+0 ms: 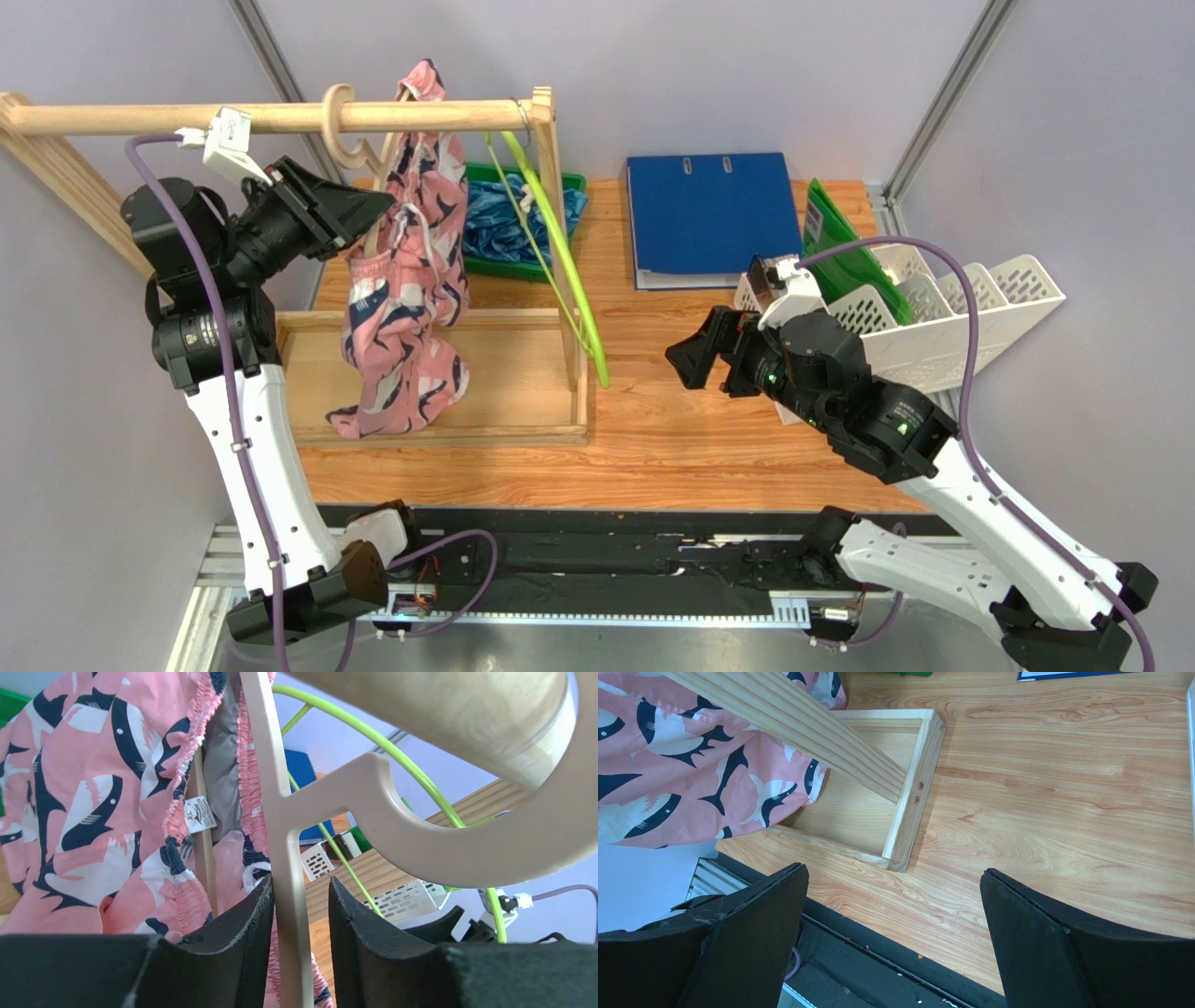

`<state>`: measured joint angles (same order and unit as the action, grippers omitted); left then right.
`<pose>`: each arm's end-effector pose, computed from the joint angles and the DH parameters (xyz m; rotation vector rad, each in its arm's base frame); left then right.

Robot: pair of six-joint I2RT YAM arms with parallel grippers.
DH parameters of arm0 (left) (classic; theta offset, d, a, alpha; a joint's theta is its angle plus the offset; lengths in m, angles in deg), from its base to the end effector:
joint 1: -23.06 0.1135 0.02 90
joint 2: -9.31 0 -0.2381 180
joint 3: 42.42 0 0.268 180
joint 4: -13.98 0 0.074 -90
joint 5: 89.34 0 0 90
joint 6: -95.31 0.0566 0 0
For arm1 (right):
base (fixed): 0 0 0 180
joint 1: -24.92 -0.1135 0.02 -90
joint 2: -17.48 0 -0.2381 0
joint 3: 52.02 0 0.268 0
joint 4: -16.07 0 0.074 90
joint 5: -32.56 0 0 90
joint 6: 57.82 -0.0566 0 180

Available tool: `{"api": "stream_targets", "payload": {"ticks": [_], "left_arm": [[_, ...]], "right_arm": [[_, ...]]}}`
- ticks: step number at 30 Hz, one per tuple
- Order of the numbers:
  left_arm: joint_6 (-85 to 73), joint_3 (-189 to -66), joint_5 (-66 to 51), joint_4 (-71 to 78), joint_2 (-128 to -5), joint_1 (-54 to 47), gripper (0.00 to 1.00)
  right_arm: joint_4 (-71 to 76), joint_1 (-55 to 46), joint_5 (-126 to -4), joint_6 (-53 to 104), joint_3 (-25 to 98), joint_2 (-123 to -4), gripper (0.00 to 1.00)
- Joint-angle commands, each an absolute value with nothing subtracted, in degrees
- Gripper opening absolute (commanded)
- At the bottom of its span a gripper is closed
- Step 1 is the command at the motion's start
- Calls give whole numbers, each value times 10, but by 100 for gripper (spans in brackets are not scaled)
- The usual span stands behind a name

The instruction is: Remove the shorts from the hanger

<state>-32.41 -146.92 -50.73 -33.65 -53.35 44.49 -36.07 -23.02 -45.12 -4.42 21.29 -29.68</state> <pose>0.2201 0.0389 0.4927 -0.1824 1.7141 -0.9554 0.1529 0.1515 0.3495 -0.0660 2.0873 0.7095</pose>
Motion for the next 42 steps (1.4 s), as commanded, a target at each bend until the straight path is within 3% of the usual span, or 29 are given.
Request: {"api": "stream_targets", "payload": {"ticks": [1,5,10,21,26,34,35,38,42], "left_arm": [[-381,-1450,-544,-270,-531,450,32],[-386,-1444,-544,-266,-531,450,22],[-385,-1439,-550,-267,-532,450,22],[-400,-1396,-577,-237,-519,447,38],[-414,-1381,-581,-223,-513,434,39],[-464,-1369,-587,-167,-502,434,16],[-474,-1370,-587,-163,-501,434,8],[-492,-1377,-580,-149,-494,434,0],[-509,-1378,-560,-150,-482,434,0]], "right_arm": [[-351,-232,-451,-39,223,-289,100],[-352,-232,-451,-40,223,-289,100],[-349,-232,-452,-42,221,-291,100],[-339,-232,-459,-47,215,-293,100],[-333,-232,-462,-50,212,-297,100],[-334,-232,-463,-50,212,-295,100],[-334,-232,-463,-51,212,-295,100],[-335,-232,-462,-49,213,-293,100],[-338,-232,-462,-48,216,-295,100]]}}
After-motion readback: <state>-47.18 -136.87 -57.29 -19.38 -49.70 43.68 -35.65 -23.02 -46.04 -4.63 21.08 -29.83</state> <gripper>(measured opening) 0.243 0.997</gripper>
